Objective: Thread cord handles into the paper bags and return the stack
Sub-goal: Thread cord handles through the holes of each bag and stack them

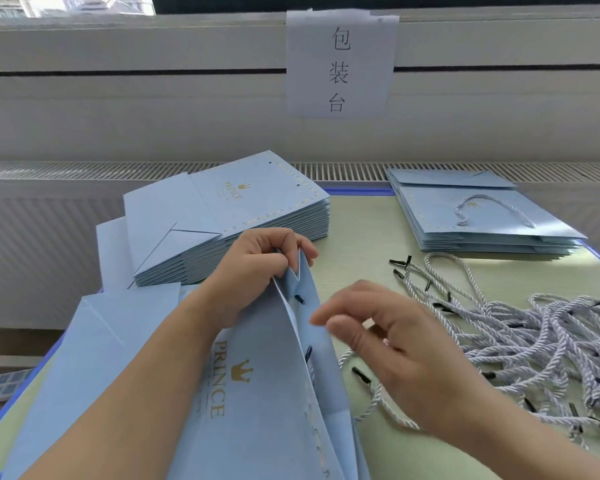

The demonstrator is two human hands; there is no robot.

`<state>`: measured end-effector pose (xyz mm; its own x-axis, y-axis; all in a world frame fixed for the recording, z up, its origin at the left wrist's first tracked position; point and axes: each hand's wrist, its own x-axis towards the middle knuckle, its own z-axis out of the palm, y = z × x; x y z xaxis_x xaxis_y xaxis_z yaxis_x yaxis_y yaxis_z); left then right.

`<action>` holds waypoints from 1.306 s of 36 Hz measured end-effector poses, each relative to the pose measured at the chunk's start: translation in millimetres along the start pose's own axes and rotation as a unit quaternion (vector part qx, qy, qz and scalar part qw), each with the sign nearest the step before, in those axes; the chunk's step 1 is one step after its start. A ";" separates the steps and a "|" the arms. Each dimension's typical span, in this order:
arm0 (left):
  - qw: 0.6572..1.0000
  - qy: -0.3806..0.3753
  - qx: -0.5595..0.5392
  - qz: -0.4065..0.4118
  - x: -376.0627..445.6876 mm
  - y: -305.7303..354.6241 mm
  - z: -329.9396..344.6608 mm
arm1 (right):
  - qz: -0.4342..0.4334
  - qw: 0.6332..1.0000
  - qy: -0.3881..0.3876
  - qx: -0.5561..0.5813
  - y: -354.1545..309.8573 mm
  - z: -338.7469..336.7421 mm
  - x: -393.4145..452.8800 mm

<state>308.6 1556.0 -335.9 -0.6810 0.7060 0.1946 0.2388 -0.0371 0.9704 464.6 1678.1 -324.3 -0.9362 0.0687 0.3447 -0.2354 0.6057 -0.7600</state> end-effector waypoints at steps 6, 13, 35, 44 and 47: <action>0.997 0.000 -0.072 0.001 -0.6 3.4 -4.1 | 0.094 0.995 0.016 -0.041 15.5 -7.1 13.5; 0.992 -0.010 -0.126 -0.010 -2.4 6.2 -4.5 | 0.145 0.978 -0.145 0.034 18.9 8.2 29.4; 0.996 -0.017 -0.084 -0.033 -0.3 -3.0 -3.7 | 0.274 0.870 -0.100 0.397 35.4 -61.8 19.2; 0.998 -0.021 -0.055 -0.038 0.4 -4.5 -5.5 | 0.185 0.975 -0.074 0.103 32.7 -61.1 18.5; 0.998 -0.019 -0.046 -0.038 -0.1 -3.9 -6.3 | 0.167 0.983 -0.033 0.076 35.2 -57.7 19.8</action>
<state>303.4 1551.7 -338.8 -0.6669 0.7362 0.1156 0.1217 -0.0455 0.9915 452.9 1746.6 -312.4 -0.9815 0.1889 0.0302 0.0556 0.4324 -0.9000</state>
